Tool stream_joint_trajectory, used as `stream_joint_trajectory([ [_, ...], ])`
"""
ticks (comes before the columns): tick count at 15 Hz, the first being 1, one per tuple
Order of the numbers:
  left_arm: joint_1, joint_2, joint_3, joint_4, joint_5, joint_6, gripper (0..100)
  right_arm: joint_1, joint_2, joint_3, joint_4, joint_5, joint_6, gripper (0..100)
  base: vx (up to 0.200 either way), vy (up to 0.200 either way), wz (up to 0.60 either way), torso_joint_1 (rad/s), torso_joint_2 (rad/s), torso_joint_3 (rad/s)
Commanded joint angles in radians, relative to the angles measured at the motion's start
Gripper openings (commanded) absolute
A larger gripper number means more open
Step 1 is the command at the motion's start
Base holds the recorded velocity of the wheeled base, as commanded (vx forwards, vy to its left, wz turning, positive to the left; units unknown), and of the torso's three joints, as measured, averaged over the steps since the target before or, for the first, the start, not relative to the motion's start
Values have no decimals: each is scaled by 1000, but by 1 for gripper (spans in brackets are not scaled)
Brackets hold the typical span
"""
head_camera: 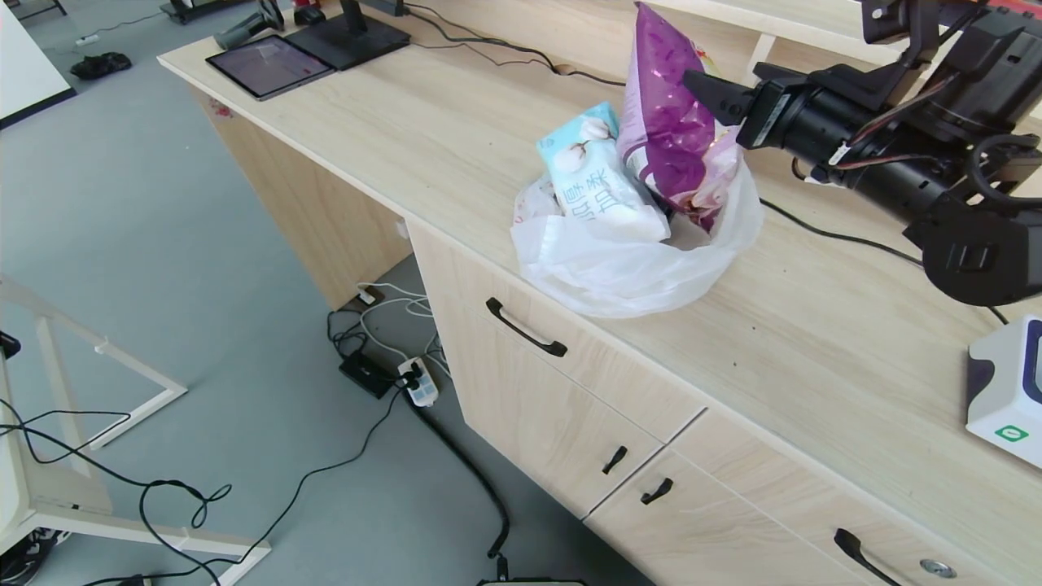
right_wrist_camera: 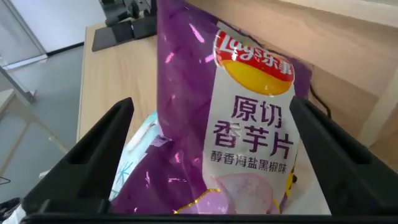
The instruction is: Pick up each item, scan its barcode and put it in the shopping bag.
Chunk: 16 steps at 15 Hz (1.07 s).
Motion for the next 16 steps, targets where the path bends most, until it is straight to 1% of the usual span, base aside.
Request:
stream_joint_trajectory([
  [1, 0, 0, 0, -1, 0, 0, 100, -29, -62, 66, -18, 2, -10, 100, 0, 0, 0, 0, 0, 0],
  [3, 0, 0, 0, -1, 0, 0, 100, -34, -100, 141, -34, 3, -19, 100, 0, 0, 0, 0, 0, 0],
  [7, 0, 0, 0, -1, 0, 0, 100, -31, -169, 205, -34, 3, -42, 100, 0, 0, 0, 0, 0, 0],
  [8, 0, 0, 0, -1, 0, 0, 100, -21, -197, 234, -35, 5, -59, 100, 0, 0, 0, 0, 0, 0],
  [10, 0, 0, 0, -1, 2, 0, 100, 38, -281, 334, -32, 2, -99, 100, 0, 0, 0, 0, 0, 0],
  [11, 0, 0, 0, -1, 0, 0, 100, 92, -364, 463, -32, -21, -146, 100, 0, 0, 0, 0, 0, 0],
  [12, 0, 0, 0, -1, 0, 0, 100, 121, -427, 560, -30, -73, -178, 100, 0, 0, 0, 0, 0, 0],
  [14, 0, 0, 0, -1, 0, 0, 100, 207, -530, 764, -27, -179, -198, 100, 0, 0, 0, 0, 0, 0],
  [16, 0, 0, 0, -1, 0, 0, 100, 292, -573, 961, -30, -262, -214, 100, 0, 0, 0, 0, 0, 0],
])
